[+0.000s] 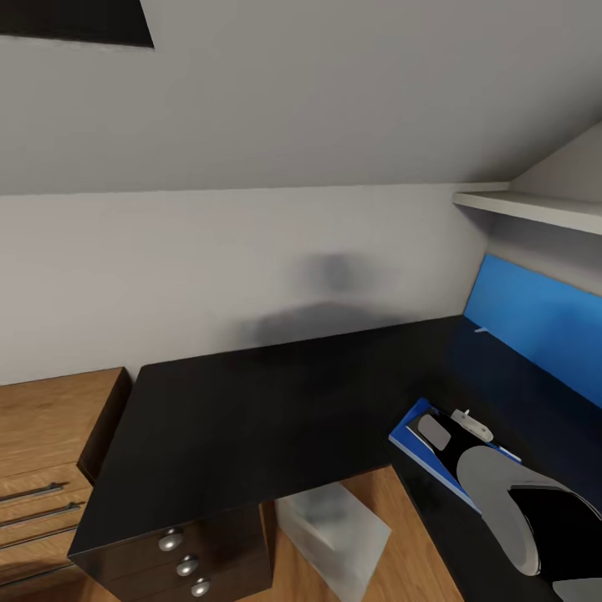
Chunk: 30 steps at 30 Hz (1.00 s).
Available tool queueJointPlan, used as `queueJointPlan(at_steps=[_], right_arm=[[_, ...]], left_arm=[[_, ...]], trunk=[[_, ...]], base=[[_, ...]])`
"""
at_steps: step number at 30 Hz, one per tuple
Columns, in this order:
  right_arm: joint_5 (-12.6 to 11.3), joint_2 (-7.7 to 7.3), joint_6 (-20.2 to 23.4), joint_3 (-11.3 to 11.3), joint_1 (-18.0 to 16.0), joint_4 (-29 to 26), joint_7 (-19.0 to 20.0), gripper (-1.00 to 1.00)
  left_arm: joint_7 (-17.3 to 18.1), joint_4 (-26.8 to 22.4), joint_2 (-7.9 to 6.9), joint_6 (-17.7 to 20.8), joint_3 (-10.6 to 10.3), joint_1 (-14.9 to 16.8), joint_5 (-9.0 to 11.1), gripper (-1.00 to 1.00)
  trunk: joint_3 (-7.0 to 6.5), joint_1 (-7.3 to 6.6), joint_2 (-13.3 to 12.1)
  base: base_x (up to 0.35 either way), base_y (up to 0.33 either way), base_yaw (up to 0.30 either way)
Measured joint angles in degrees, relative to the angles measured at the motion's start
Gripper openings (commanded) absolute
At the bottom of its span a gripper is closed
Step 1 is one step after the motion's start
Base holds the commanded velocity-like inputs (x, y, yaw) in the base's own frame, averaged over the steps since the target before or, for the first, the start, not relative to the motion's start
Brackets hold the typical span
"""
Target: In the bedroom, organize the workspace by keeping the computer under the desk, ensuring the monitor is on the desk, placing the keyboard on the desk next to the monitor, placing the mouse on the desk next to the keyboard, moving the folder from the swivel chair onto the desk next to the mouse, stacking the notebook on top of the folder with the pen on top of the notebook, and positioning the swivel chair next to the desk.
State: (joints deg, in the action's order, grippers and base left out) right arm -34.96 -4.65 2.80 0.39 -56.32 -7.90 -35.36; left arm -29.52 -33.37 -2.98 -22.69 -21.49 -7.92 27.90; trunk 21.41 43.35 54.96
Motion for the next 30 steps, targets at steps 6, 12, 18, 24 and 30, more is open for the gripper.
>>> queueJointPlan(at_steps=[6,12,18,24,30], right_arm=[[0.0,0.03,-0.1,0.0,0.0,0.0,0.0,-1.00],[0.1,0.42,-0.2,0.0,0.0,0.0,0.0,-1.00],[0.1,0.51,-0.2,0.0,0.0,0.0,0.0,-1.00],[0.1,0.52,-0.2,0.0,0.0,0.0,0.0,-1.00],[0.1,0.53,-0.2,0.0,0.0,0.0,0.0,-1.00]], left_arm=[[0.0,0.0,0.00,0.0,0.0,0.0,0.0,1.00],[0.0,0.0,0.00,0.0,0.0,0.0,0.0,1.00],[0.0,0.0,0.00,0.0,0.0,0.0,-0.1,1.00],[0.0,0.0,0.00,0.0,0.0,0.0,-0.1,1.00],[0.0,0.0,0.00,0.0,0.0,0.0,-0.1,1.00]], trunk=[[0.00,0.00,0.0],[0.00,0.00,0.0],[0.00,0.00,0.0],[0.00,0.00,0.0],[0.00,0.00,0.0]], base=[[0.000,0.000,0.000],[0.000,0.000,0.000],[0.000,0.000,0.000],[0.000,0.000,0.000],[0.000,0.000,0.000]])
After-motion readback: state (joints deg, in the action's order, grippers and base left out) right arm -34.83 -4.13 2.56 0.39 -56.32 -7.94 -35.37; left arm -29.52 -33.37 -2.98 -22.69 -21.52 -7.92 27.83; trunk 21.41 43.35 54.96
